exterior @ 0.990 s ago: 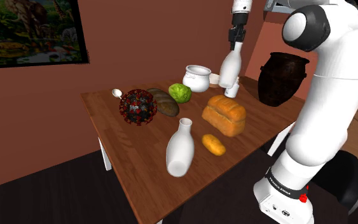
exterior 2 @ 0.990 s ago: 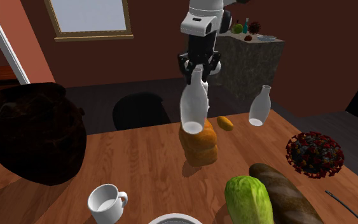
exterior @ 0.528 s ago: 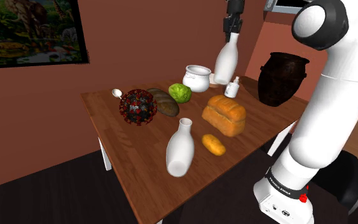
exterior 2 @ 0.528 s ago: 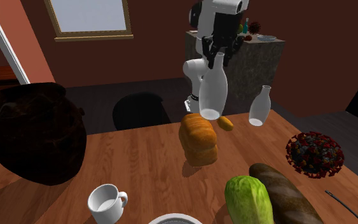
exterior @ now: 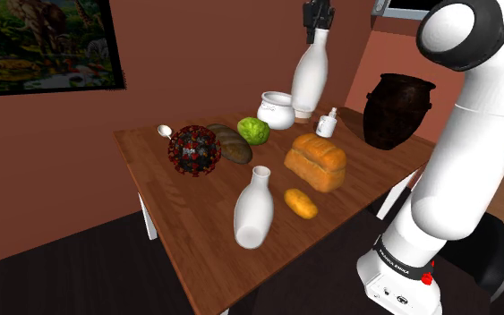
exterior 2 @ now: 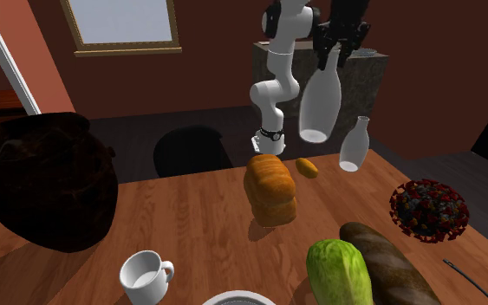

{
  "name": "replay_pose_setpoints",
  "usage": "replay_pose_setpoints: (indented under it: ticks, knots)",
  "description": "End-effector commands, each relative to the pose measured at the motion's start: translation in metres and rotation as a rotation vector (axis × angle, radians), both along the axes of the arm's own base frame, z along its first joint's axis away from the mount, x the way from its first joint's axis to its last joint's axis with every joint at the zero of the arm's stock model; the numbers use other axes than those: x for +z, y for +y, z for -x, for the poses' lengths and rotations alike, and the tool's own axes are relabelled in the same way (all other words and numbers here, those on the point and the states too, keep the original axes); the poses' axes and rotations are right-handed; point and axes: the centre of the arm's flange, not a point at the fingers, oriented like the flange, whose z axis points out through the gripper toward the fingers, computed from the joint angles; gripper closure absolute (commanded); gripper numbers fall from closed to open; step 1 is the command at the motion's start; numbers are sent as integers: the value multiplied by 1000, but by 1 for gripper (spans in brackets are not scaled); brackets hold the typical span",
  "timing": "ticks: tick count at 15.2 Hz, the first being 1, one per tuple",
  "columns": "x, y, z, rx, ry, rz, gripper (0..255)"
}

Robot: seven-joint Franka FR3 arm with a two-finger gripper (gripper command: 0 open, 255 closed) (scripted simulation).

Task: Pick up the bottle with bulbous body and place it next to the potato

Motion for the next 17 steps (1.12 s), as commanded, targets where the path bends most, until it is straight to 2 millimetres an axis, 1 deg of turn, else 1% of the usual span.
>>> replay_pose_setpoints:
  ticks: [1,2,17]
  knots:
    - [11,24,3,-1,1,0,255]
    - [18,37,4,-1,1,0,255]
    - [-62,37,4,-1,1,0,255]
